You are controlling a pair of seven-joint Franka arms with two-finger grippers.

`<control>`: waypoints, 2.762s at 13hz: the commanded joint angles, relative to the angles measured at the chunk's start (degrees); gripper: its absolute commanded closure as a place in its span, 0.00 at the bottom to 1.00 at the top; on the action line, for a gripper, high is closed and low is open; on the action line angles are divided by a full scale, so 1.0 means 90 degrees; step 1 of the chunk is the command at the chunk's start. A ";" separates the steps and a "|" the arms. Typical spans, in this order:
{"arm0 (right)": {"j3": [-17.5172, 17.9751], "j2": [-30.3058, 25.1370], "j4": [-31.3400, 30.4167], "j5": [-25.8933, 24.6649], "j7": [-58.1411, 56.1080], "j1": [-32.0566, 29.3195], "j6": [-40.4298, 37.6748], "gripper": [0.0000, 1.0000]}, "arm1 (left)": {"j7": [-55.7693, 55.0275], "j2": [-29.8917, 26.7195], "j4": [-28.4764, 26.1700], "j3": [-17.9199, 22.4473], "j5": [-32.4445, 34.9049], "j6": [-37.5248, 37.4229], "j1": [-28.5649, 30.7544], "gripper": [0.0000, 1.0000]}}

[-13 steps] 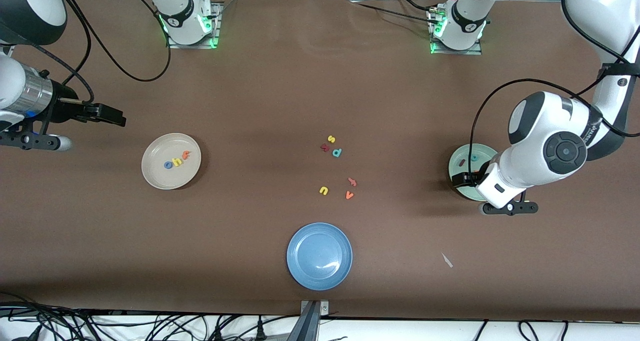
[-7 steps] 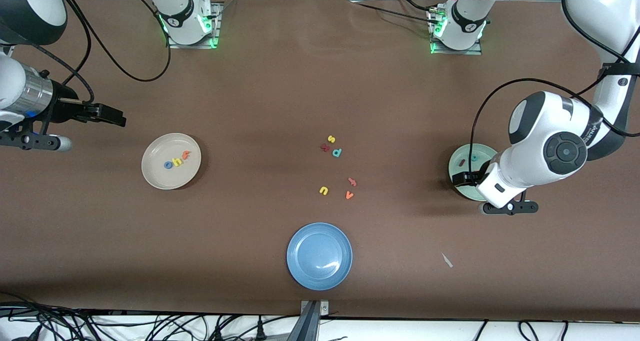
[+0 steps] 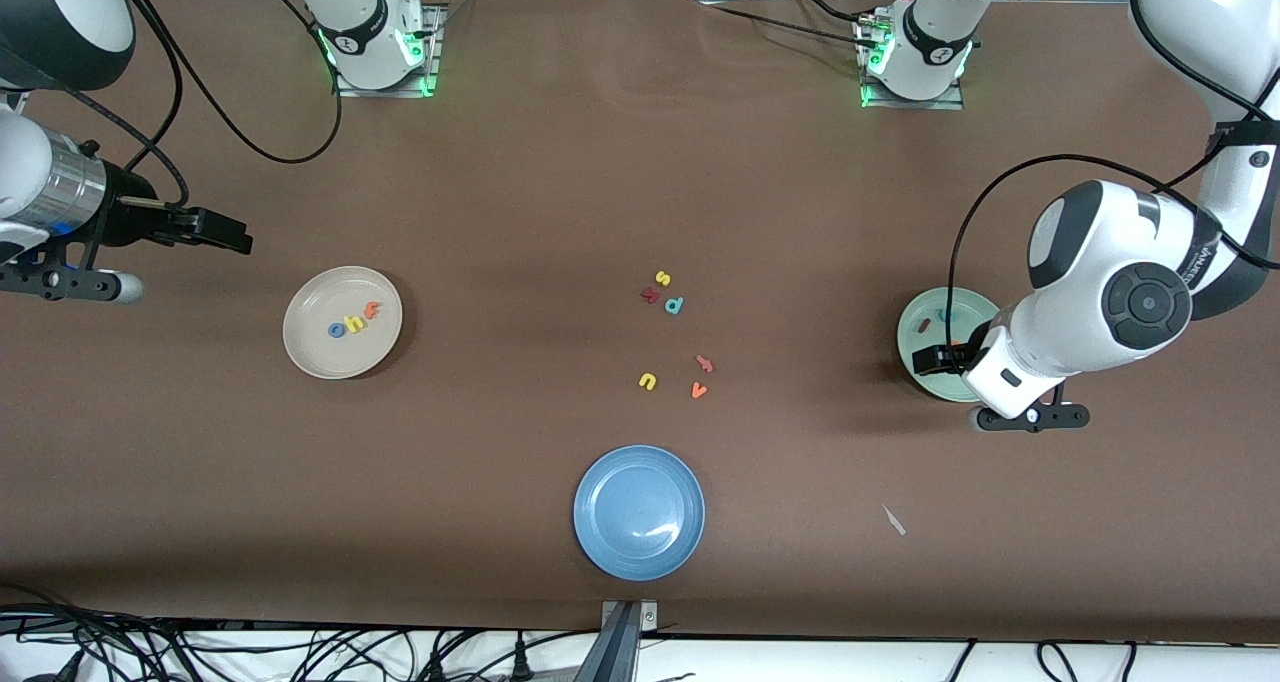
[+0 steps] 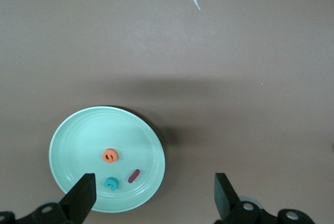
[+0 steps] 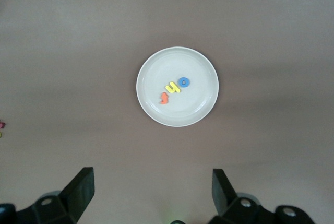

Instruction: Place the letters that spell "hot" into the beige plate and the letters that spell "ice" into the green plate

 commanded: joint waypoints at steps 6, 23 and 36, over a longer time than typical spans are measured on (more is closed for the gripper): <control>-0.0078 0.0402 0.0128 -0.0245 -0.0386 0.0051 0.0351 0.00 | 0.1353 -0.0029 0.1148 0.0297 0.0249 -0.1710 -0.0186 0.01; -0.0849 -0.0663 0.0129 -0.0235 -0.0688 0.0666 -0.0586 0.00 | 0.2352 -0.1054 0.0739 0.3258 -0.1793 -0.1457 -0.2052 0.00; -0.0722 -0.0624 -0.0194 -0.0226 -0.0630 0.0686 -0.0509 0.00 | 0.2254 -0.0957 0.0700 0.3228 -0.1793 -0.1477 -0.2159 0.00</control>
